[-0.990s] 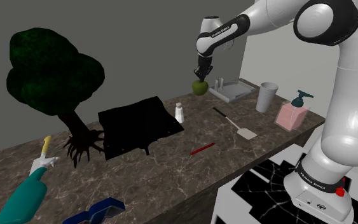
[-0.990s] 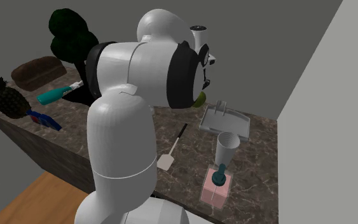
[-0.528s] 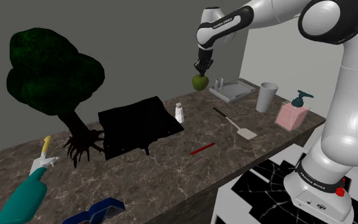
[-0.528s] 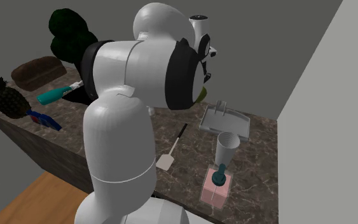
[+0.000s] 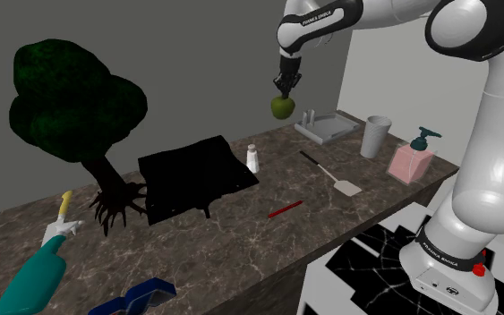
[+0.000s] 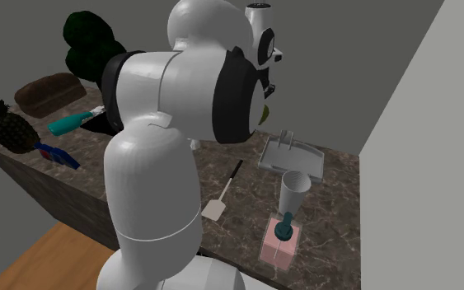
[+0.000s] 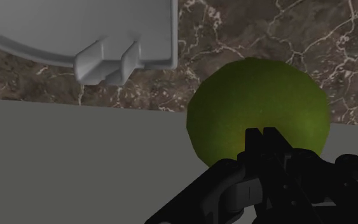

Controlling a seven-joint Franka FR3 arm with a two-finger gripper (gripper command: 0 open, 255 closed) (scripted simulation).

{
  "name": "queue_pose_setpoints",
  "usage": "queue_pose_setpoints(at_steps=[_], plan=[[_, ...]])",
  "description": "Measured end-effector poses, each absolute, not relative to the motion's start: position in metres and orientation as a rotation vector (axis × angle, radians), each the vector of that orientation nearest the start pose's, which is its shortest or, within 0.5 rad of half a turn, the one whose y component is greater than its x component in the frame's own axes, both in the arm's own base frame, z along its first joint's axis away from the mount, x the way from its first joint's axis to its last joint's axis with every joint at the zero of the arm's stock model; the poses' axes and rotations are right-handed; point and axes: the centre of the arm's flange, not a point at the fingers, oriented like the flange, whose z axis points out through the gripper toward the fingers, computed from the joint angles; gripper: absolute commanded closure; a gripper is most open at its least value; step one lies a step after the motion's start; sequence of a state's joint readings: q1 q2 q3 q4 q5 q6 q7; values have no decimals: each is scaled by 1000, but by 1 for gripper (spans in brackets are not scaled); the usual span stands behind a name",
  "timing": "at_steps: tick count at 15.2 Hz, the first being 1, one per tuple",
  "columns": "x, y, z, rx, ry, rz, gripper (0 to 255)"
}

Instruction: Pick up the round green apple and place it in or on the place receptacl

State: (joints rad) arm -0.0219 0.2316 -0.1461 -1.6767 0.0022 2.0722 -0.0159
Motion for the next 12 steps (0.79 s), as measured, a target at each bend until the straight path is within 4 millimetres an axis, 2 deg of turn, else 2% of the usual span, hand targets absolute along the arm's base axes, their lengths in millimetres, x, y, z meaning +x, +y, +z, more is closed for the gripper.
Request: queue_pose_setpoints(at_steps=[12], plan=[[640, -100, 547, -3169, 232, -259, 255]])
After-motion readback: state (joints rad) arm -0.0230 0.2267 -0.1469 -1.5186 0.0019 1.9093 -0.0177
